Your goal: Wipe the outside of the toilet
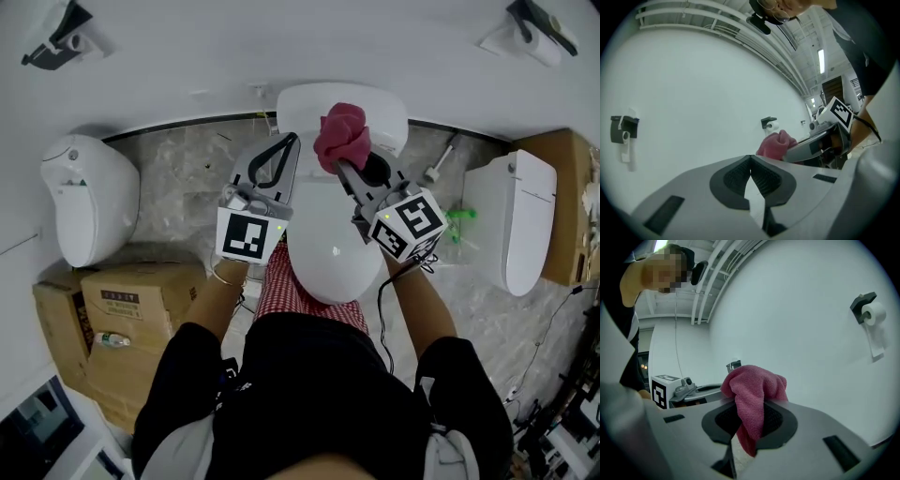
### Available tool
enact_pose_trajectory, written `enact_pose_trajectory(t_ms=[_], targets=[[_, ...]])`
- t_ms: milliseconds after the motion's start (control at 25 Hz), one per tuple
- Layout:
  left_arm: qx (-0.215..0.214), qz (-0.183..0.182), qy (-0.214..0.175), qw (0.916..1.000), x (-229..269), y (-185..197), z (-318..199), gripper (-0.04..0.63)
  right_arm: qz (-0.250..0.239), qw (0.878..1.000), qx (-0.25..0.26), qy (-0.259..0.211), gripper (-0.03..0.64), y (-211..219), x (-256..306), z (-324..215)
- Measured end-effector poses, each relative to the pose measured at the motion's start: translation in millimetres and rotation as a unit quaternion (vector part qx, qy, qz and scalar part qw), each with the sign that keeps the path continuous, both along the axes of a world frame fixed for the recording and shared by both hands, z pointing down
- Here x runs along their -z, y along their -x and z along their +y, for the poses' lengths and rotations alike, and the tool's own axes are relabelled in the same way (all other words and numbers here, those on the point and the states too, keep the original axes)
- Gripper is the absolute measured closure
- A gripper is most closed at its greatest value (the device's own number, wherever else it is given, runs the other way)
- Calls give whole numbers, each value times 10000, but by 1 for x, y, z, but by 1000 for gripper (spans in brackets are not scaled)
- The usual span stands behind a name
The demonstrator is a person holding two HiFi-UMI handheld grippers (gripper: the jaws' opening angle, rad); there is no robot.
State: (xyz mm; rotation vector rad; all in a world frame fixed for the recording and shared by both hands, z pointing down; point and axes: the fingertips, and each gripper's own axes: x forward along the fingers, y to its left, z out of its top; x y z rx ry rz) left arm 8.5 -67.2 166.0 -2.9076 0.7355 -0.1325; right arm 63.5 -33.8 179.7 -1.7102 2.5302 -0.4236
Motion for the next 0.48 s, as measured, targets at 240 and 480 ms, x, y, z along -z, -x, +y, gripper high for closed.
enact_pose_trajectory(t_ms=[240,480], targets=[[160,305,533,9980,-41,15,-52,586,129,9993,55,355,538,18,-36,-61],[265,146,774,9965,-84,20,-91,586,541,9964,3,652,538,22,-77,-115]])
